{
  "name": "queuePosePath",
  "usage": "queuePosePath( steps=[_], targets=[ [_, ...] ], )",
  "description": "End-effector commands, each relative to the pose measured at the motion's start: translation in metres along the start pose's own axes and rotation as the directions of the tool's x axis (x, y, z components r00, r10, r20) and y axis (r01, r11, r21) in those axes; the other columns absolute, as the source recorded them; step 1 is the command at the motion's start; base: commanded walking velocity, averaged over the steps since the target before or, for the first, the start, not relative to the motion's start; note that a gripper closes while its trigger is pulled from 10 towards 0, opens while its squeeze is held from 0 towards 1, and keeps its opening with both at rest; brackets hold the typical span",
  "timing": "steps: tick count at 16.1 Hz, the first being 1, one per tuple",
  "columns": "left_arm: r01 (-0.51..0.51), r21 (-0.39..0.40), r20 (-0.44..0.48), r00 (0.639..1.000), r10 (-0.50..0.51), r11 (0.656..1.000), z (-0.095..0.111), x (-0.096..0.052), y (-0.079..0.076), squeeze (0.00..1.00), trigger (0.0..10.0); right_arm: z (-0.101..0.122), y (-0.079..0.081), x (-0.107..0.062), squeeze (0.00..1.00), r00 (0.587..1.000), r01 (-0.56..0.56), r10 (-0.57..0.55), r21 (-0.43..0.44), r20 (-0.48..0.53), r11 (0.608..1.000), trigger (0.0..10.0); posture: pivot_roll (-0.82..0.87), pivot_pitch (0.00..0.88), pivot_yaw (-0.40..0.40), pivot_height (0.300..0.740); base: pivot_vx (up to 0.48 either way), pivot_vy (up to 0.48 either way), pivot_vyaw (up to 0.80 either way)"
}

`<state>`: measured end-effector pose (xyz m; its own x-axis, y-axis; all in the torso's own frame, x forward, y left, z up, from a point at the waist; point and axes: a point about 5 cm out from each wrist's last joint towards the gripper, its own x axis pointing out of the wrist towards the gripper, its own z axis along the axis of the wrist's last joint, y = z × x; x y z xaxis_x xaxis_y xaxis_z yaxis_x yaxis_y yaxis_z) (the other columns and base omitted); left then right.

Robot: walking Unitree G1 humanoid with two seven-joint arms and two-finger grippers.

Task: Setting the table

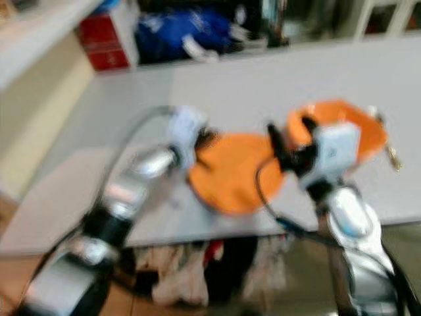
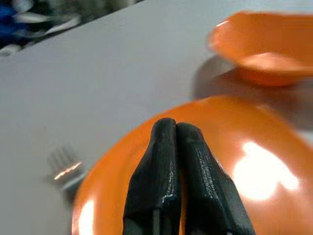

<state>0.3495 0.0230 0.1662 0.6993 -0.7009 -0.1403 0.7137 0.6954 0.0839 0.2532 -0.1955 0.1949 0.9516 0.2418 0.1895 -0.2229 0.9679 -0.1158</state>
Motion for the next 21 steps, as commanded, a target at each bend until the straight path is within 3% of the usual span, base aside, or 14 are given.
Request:
queuePosePath(
  steps=[1, 7, 12, 17, 21],
  targets=[
    [-0.011, -0.017, -0.054, 0.998, 0.01, 1.0, -0.007, -0.006, 0.014, 0.0, 10.0, 0.007, 0.008, 0.002, 0.0, 0.999, -0.042, 0.042, 0.023, 0.025, 0.999, 10.0, -0.23, 0.0, 0.153, 0.736, 0.0, 0.0, 0.0],
    [0.093, -0.158, -0.184, 0.975, -0.122, 0.983, -0.01, 0.015, 0.001, 0.0, 10.0, 0.029, 0.004, -0.008, 0.0, 0.996, -0.083, 0.081, 0.053, 0.04, 0.995, 10.0, -0.31, 0.0, 0.2, 0.736, 0.0, 0.0, 0.0],
    [0.116, -0.147, -0.208, 0.967, -0.146, 0.982, -0.014, 0.029, -0.013, 0.0, 10.0, 0.037, -0.006, -0.028, 0.0, 0.999, -0.032, 0.032, 0.036, -0.003, 0.999, 10.0, -0.39, 0.031, 0.235, 0.736, 0.0, 0.0, 0.0],
    [0.129, -0.127, -0.292, 0.943, -0.162, 0.983, -0.025, 0.036, -0.027, 0.0, 10.0, 0.032, 0.004, -0.053, 0.0, 0.996, 0.001, 0.004, 0.06, -0.084, 0.998, 10.0, -0.46, 0.095, 0.265, 0.736, 0.0, 0.0, 0.0],
    [0.131, -0.129, -0.334, 0.928, -0.167, 0.983, -0.033, 0.037, -0.033, 0.0, 10.0, 0.029, 0.016, -0.063, 0.0, 0.994, 0.025, -0.015, 0.09, -0.107, 0.996, 10.0, -0.49, 0.106, 0.298, 0.736, 0.0, 0.0, 0.0]
  ],
)
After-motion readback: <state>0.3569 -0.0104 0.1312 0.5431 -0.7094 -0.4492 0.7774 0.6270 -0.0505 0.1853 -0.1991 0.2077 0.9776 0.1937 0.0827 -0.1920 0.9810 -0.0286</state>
